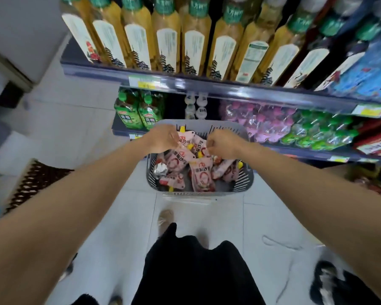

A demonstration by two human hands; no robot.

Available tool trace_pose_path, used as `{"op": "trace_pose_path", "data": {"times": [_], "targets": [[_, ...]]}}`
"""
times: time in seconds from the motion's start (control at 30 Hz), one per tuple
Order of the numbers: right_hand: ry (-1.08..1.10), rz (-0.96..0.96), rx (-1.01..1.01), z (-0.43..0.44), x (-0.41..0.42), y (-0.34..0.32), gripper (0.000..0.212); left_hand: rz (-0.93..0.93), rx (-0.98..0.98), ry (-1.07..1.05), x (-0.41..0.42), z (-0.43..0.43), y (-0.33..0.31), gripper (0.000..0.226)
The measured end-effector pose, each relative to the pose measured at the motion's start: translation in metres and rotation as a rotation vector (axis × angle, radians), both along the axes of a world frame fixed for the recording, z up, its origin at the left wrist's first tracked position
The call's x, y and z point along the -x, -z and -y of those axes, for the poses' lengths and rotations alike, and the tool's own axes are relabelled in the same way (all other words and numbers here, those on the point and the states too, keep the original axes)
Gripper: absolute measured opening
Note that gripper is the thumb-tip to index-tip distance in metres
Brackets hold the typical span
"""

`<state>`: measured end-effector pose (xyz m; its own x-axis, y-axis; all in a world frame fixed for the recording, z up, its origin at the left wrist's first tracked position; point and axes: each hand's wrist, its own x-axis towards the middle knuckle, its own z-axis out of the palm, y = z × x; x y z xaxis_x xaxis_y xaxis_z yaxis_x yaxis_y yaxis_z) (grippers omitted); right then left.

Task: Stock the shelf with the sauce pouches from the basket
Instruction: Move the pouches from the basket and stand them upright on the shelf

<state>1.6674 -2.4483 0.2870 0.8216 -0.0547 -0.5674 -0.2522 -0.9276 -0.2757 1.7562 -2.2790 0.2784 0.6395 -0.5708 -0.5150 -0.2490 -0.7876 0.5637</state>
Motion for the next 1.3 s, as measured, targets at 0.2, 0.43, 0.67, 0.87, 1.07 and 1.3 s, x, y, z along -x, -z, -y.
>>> {"op": "trace_pose_path", "data": {"times": [0.2,0.43,0.67,0.87,1.07,1.3], "targets": [[0.050,-0.071,0.009,0.008,-0.010,0.067,0.023,-0.012,-0.061,-0.076,-0.009,-0.006,0.062,0.022],[0.150,-0.137,0.049,0.025,-0.018,0.133,0.019,-0.053,-0.113,-0.099,-0.029,0.010,0.131,0.017],[0.323,-0.063,0.157,0.038,-0.027,0.185,0.028,-0.027,-0.170,-0.046,-0.037,0.030,0.178,0.008],[0.390,-0.035,0.130,0.041,-0.037,0.220,0.062,-0.027,-0.239,-0.034,-0.048,0.038,0.206,0.024],[0.302,0.026,0.275,0.045,-0.049,0.240,0.052,0.025,-0.282,-0.044,-0.056,0.045,0.222,0.014],[0.255,0.055,0.392,0.045,-0.066,0.250,0.037,-0.001,-0.232,-0.045,-0.057,0.050,0.239,0.017]]}}
